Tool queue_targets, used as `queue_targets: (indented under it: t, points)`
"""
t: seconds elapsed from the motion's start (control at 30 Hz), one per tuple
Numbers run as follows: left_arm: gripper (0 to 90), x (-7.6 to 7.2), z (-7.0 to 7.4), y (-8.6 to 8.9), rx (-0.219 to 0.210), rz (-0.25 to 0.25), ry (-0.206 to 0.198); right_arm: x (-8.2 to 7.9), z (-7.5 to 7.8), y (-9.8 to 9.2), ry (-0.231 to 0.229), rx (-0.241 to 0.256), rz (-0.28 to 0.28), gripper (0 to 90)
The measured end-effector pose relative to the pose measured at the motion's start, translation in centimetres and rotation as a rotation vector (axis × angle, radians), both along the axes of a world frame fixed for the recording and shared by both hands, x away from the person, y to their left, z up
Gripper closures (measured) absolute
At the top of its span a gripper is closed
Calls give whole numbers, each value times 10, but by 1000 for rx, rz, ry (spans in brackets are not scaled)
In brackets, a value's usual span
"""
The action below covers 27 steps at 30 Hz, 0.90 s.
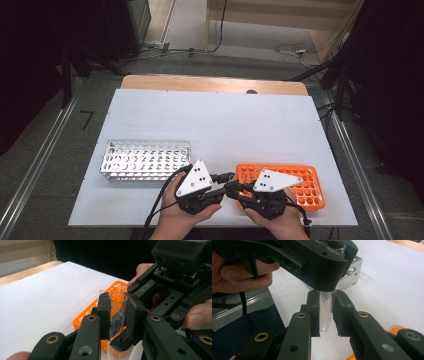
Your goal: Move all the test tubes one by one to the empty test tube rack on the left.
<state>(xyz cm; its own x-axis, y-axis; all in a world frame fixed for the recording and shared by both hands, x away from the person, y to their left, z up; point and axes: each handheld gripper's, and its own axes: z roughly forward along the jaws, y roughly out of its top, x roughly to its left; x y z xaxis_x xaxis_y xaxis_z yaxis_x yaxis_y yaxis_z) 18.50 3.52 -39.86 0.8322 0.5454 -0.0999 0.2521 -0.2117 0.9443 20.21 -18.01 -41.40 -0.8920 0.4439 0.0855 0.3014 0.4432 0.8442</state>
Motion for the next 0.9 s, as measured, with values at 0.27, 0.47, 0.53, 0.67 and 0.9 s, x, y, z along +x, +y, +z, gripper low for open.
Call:
queue_targets:
  t: [0.27,0.47,0.53,0.67,0.9]
  points:
    - [763,2,4,4,-13,22,5,1,0,-1,-5,19,9,650]
    - [763,8,11,15,-25,61,1,0,4,-3,-11,19,19,351]
    - [763,11,13,20,-29,77,-2,0,6,-6,3,25,23,253]
    - [763,19,16,29,-35,106,2,1,10,-12,8,43,39,0]
    - [763,34,20,47,-40,172,-7,3,16,-27,4,62,23,0]
